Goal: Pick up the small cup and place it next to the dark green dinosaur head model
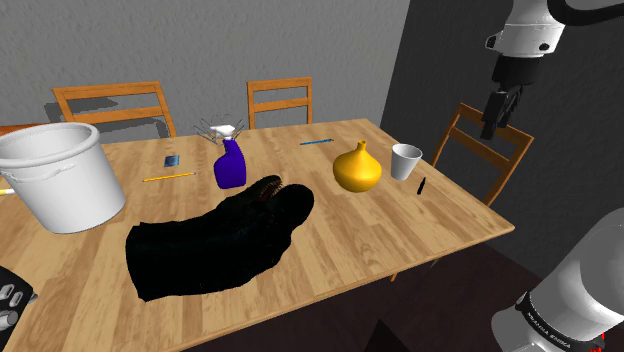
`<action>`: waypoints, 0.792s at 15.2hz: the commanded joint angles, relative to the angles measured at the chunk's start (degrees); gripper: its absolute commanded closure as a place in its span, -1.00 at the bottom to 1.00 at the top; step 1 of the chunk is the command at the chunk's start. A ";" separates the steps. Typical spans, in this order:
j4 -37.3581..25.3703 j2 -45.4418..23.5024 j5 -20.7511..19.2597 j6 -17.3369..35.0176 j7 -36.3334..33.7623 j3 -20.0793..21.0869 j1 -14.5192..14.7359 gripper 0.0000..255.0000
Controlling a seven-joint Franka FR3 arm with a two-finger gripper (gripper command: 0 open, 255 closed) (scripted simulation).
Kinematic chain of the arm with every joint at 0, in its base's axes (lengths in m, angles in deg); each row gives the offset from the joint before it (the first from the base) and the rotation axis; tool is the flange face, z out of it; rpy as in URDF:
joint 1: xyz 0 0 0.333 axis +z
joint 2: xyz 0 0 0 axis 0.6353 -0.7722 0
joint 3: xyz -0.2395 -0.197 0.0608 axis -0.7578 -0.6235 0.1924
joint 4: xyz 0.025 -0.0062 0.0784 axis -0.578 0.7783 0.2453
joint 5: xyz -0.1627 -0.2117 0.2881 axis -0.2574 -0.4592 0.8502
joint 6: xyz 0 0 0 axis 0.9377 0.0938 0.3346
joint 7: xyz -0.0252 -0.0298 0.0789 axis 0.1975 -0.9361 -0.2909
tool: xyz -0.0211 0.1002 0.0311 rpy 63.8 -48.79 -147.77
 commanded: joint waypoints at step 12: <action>1.83 -16.86 -6.10 20.58 8.22 -5.47 0.20 -1.00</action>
